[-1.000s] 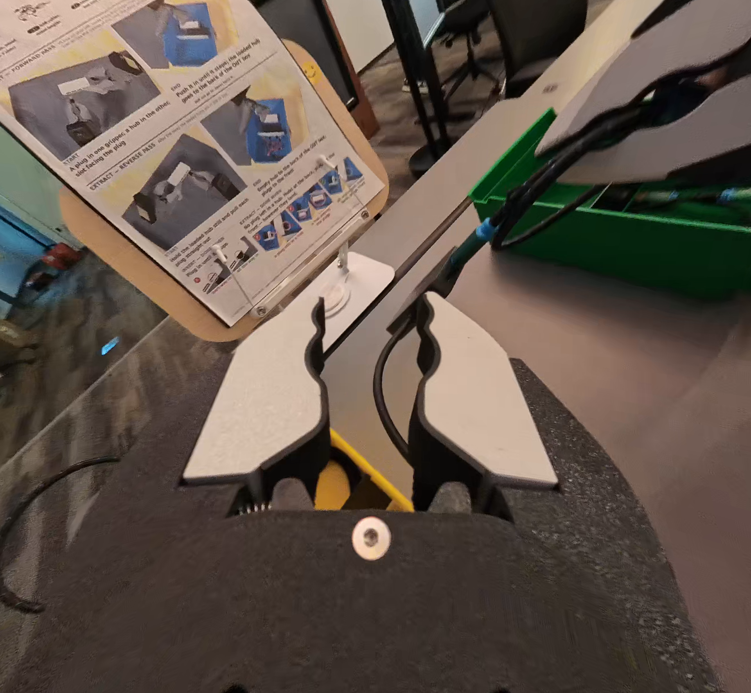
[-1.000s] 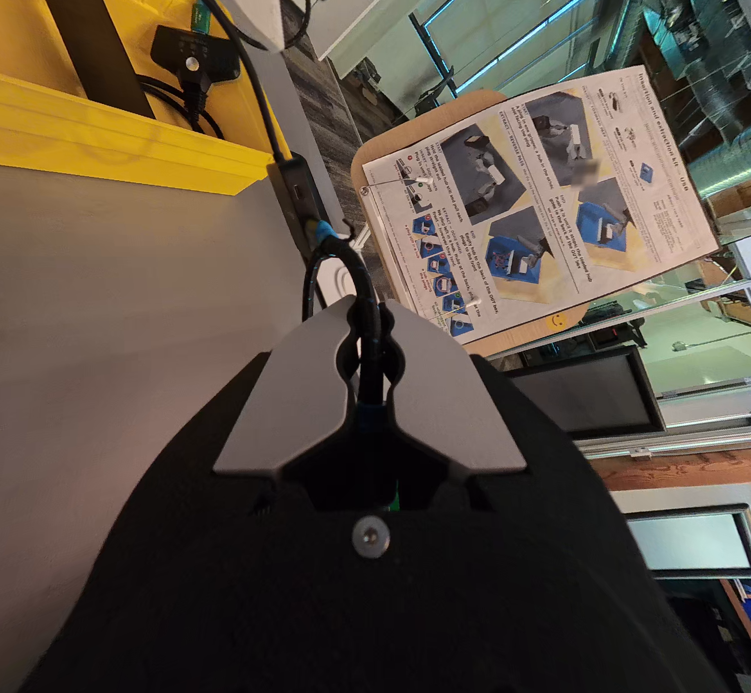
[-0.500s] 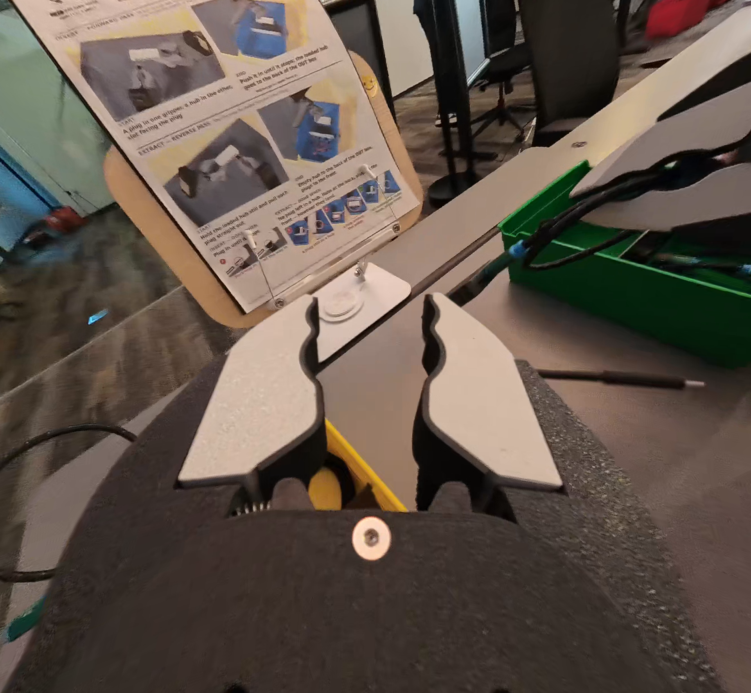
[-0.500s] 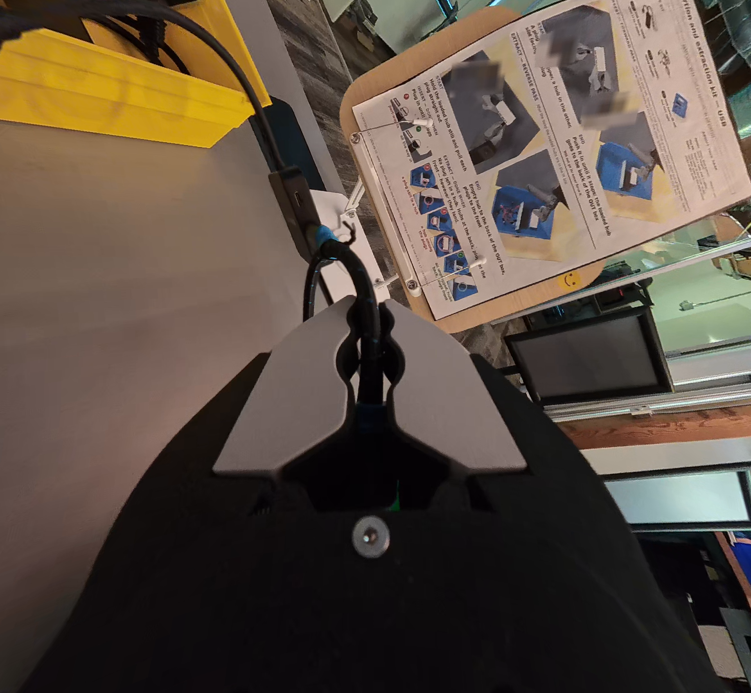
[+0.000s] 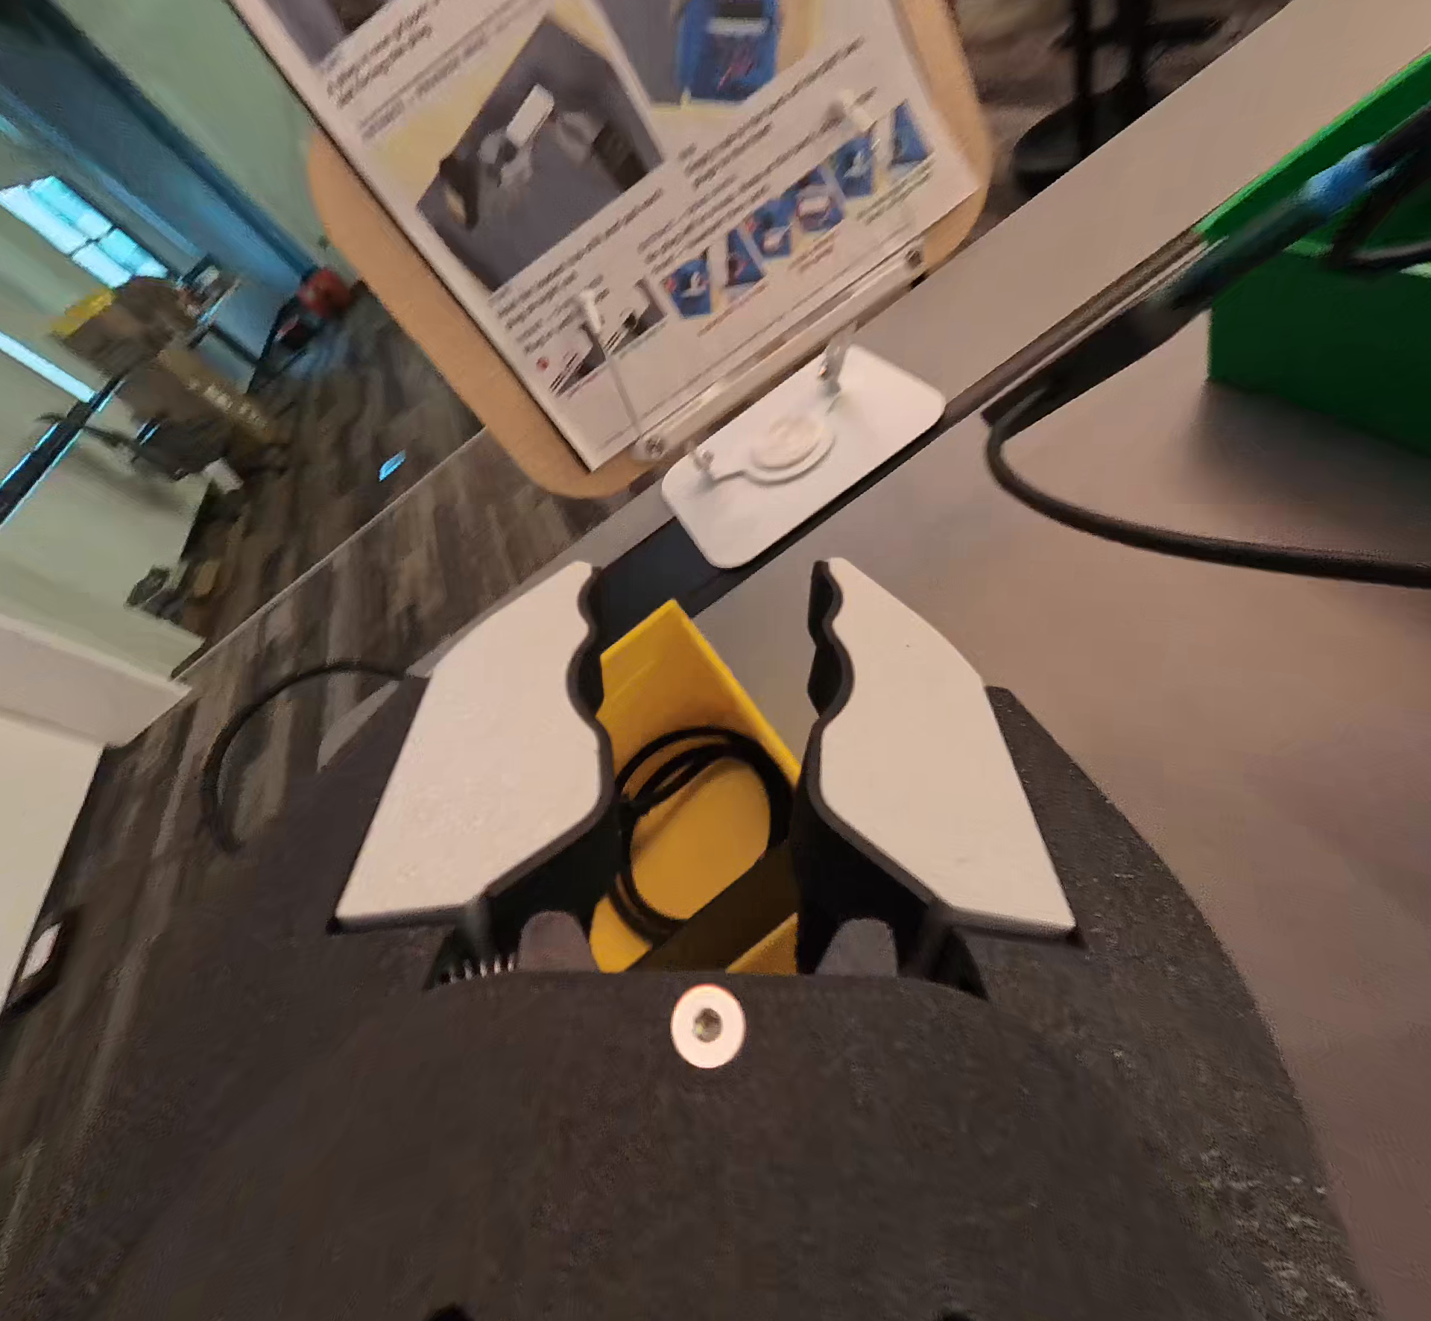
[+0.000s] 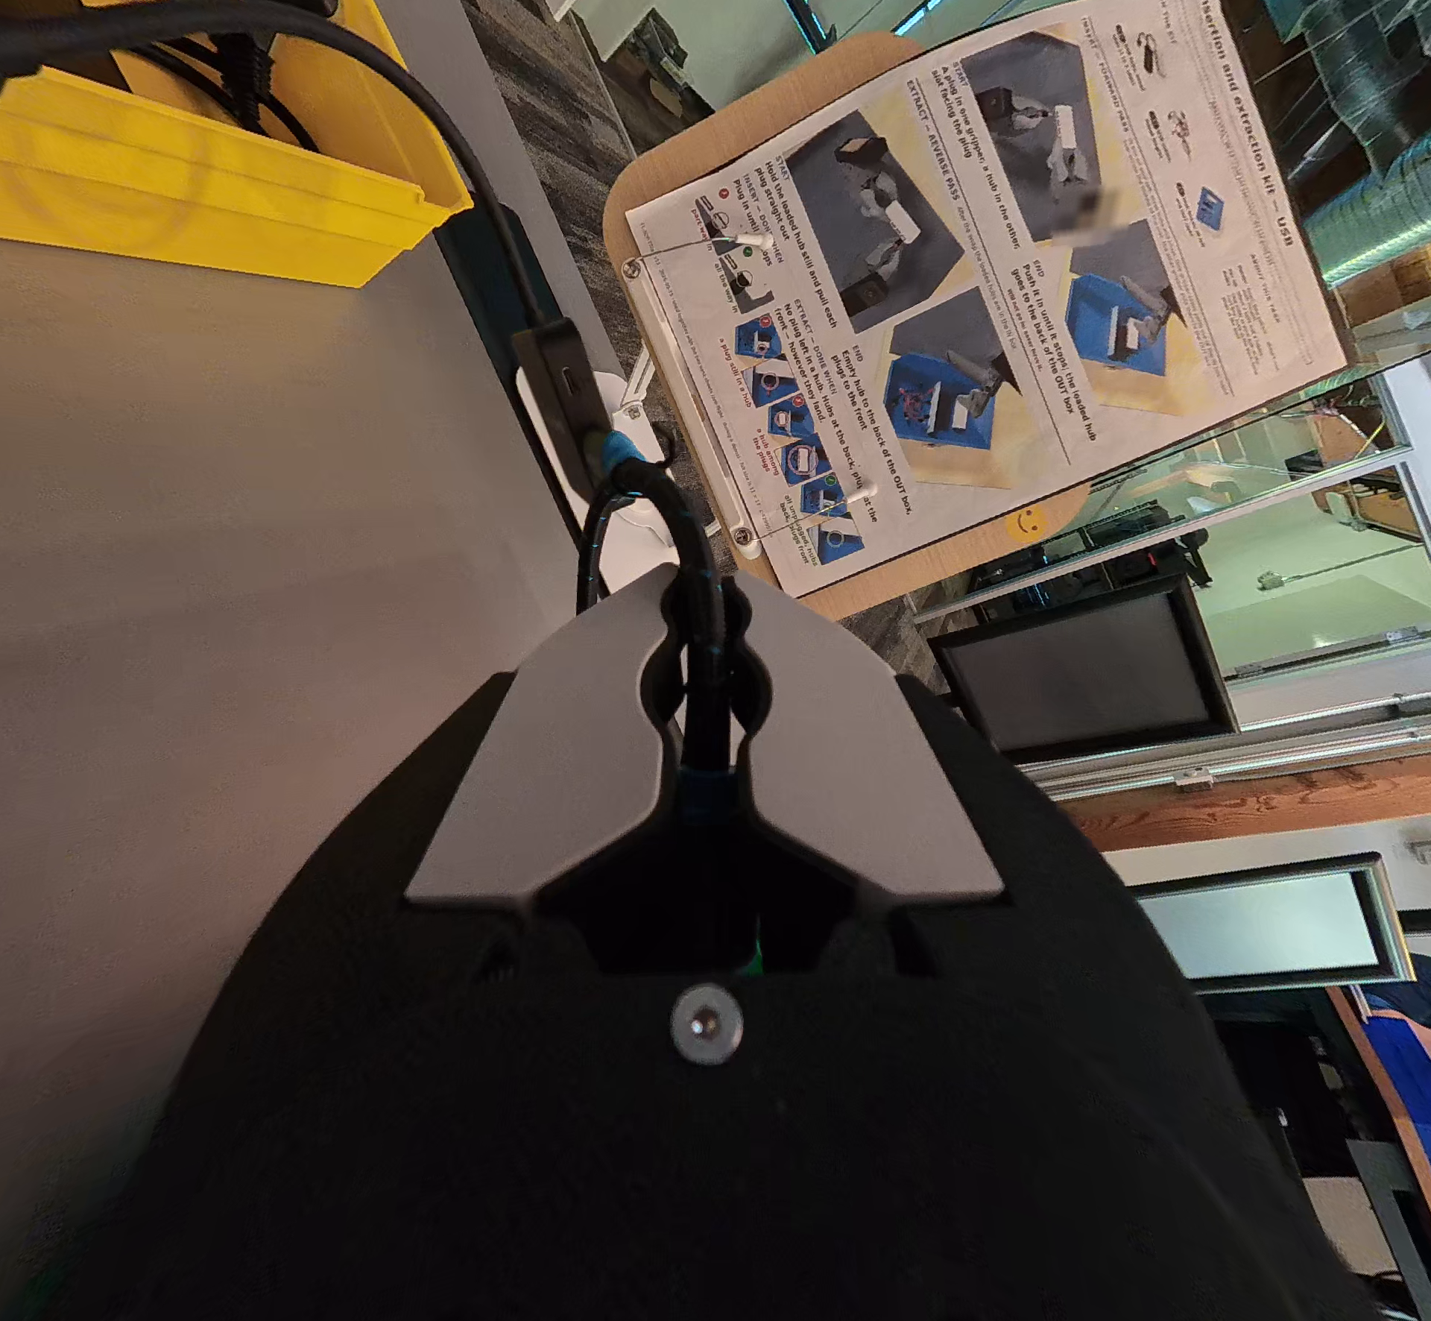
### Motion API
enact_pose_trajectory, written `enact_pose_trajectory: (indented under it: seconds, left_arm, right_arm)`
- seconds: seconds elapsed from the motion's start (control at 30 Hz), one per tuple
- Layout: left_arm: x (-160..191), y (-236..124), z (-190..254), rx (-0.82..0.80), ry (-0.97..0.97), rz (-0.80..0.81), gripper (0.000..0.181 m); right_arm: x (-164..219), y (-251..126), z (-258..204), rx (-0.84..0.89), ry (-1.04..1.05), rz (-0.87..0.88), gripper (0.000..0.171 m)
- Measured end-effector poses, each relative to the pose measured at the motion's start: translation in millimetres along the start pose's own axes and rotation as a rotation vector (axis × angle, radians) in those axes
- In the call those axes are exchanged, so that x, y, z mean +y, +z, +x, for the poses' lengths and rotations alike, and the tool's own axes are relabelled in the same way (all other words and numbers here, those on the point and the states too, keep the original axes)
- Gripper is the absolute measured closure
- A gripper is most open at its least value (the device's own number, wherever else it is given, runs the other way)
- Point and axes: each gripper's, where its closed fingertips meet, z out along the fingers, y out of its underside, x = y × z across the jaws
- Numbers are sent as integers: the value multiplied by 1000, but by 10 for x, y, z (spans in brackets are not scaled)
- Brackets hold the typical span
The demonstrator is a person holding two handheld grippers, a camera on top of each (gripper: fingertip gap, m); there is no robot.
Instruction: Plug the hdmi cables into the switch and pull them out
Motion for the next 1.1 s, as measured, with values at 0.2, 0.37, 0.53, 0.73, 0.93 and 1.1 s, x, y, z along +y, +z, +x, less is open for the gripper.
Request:
enact_pose_trajectory:
  seconds: [0.2, 0.37, 0.53, 0.73, 0.93, 1.1]
  left_arm:
    - [310, -24, -484, -333, 109, -212, 131]
    - [534, -62, -698, -495, 243, -379, 130]
    - [630, -68, -783, -575, 356, -467, 127]
    - [623, -52, -750, -592, 434, -484, 127]
    - [535, 80, -538, -413, 363, -356, 127]
    - [33, 66, 59, -1, 274, 60, 127]
  right_arm:
    - [41, 13, 5, -3, -10, -16, 165]
    - [94, 44, 0, -11, -16, -39, 165]
    - [126, 62, -5, -12, -16, -54, 165]
    - [139, 62, 1, -12, -12, -62, 165]
    - [152, 55, 48, 11, -10, -65, 165]
    - [91, -48, 167, 29, 33, 1, 165]
